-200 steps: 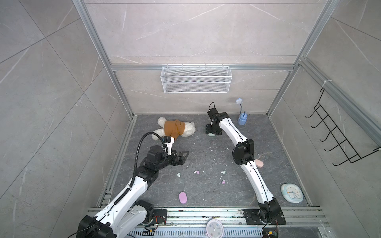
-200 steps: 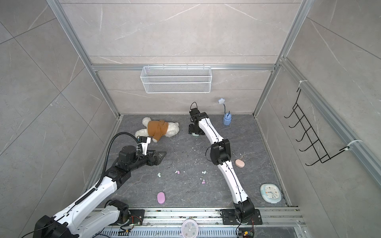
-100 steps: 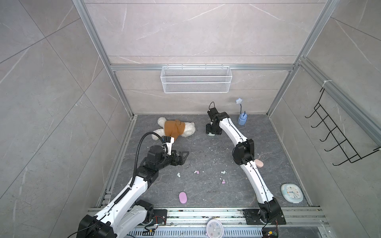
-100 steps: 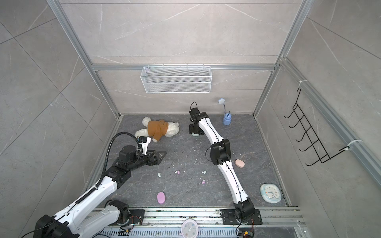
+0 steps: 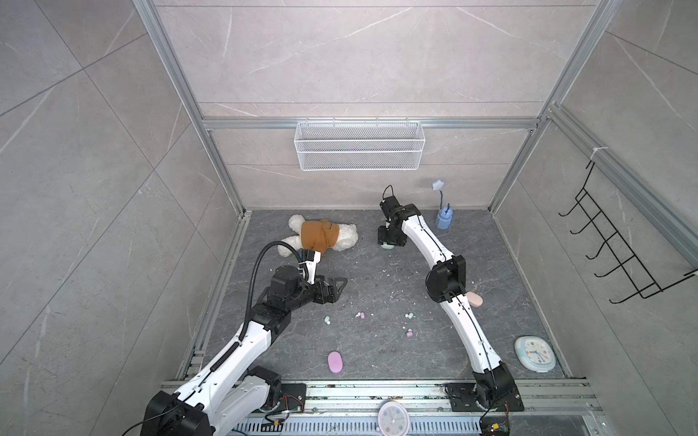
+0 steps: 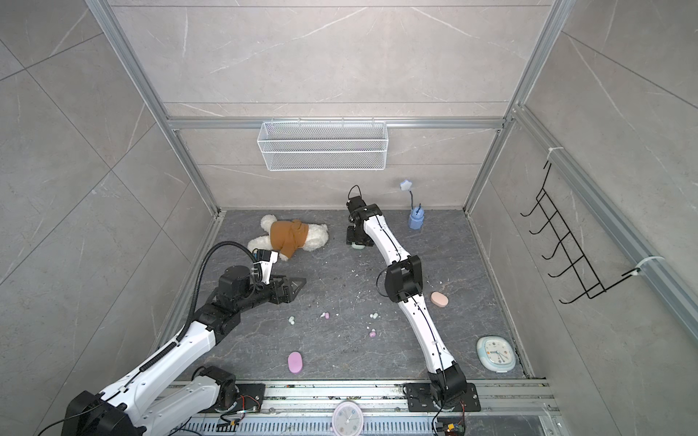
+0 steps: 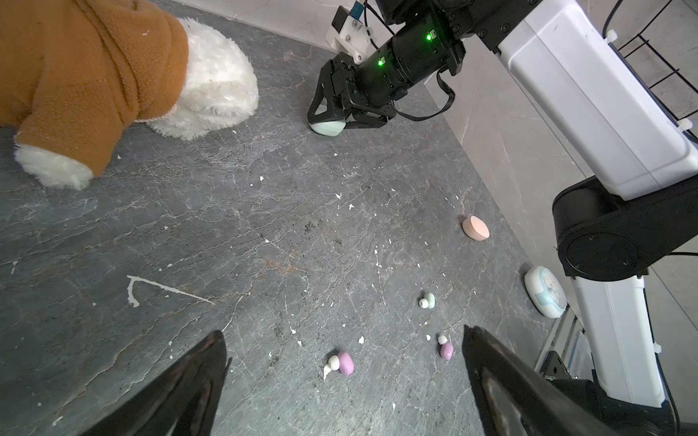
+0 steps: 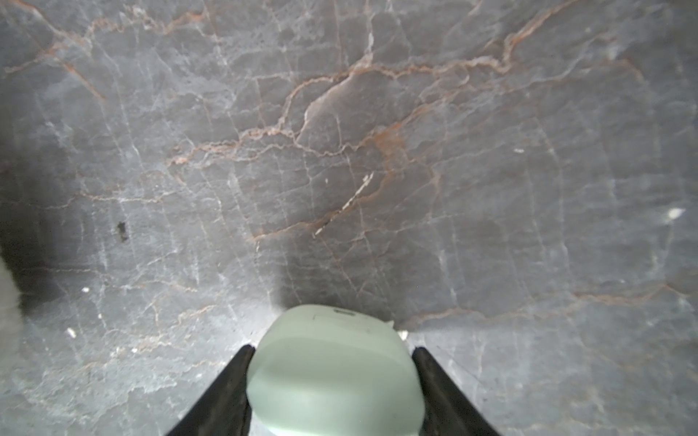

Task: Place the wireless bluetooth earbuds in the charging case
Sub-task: 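Close the right gripper on the mint green case and lift it, then carry the green case toward the left gripper while the left gripper moves to meet it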

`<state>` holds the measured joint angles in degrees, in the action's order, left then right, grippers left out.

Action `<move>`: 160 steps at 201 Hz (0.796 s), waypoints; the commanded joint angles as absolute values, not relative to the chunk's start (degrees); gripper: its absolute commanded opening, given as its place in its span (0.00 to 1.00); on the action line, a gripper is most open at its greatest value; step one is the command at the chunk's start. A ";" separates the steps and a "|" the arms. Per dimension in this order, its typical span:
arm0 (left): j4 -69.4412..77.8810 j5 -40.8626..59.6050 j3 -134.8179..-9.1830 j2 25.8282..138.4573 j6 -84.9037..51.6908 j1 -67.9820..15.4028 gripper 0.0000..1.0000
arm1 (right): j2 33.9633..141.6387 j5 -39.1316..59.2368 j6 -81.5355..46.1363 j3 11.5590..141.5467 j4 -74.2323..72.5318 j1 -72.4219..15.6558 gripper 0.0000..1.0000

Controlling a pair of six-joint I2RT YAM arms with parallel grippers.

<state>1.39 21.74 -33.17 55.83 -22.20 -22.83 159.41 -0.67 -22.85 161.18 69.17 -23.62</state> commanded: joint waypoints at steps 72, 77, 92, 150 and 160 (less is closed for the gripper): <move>-0.92 26.09 -38.36 55.90 -17.41 -22.59 1.00 | 138.63 -0.09 -22.55 149.39 73.95 -27.39 0.59; -1.16 26.33 -38.56 55.90 -17.11 -22.60 1.00 | 136.73 -0.05 -22.86 146.20 73.19 -27.60 0.59; -1.79 26.98 -39.28 56.03 -16.03 -22.67 1.00 | 129.92 0.88 -23.99 136.55 69.19 -28.35 0.59; -9.07 29.36 -45.08 59.99 -5.35 -27.39 1.00 | 106.40 9.72 -28.90 105.79 56.82 -30.34 0.59; -11.51 29.18 -46.78 61.17 -2.89 -28.72 1.00 | 102.47 11.71 -29.87 100.86 54.60 -30.44 0.59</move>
